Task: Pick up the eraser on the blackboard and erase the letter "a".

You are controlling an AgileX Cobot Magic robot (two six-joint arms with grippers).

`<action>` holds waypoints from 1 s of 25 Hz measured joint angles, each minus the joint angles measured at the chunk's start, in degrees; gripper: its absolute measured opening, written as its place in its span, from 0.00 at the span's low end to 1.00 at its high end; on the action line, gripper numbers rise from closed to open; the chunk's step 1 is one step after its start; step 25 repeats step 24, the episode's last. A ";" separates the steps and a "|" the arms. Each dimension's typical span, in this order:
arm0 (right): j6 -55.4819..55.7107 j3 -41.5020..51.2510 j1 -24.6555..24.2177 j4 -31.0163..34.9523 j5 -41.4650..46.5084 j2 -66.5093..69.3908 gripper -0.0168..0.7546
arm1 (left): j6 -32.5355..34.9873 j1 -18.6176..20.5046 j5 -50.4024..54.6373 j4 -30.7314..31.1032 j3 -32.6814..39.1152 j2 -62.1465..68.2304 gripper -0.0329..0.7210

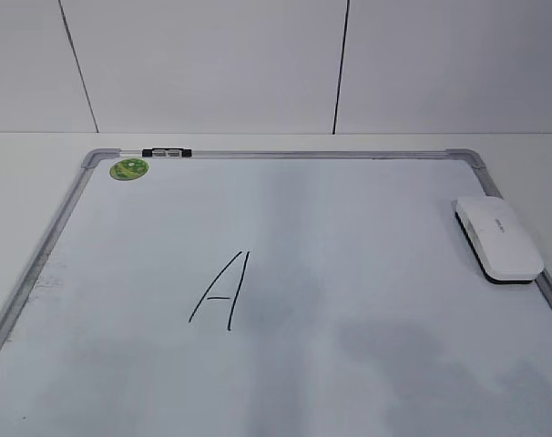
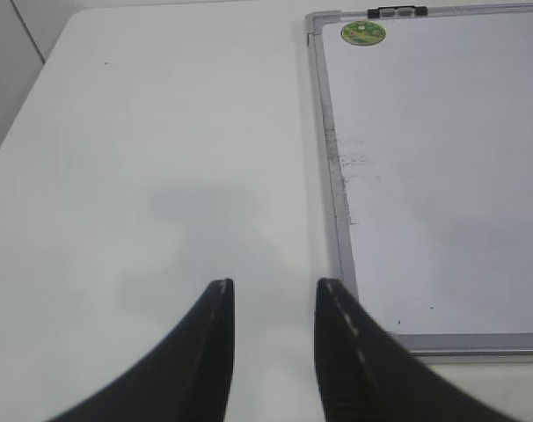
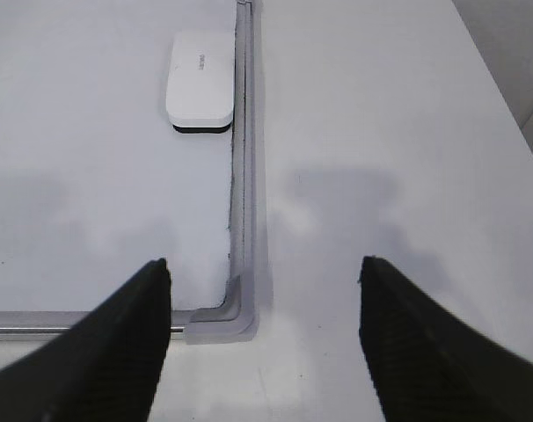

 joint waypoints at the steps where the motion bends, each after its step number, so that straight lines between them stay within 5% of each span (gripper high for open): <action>1: 0.00 0.00 0.00 0.00 0.00 0.00 0.72 | 0.00 0.14 0.00 0.00 0.00 0.00 0.36; 25: 0.00 0.00 0.00 0.00 0.00 0.00 0.72 | 0.00 0.14 0.00 -0.36 0.00 0.00 0.35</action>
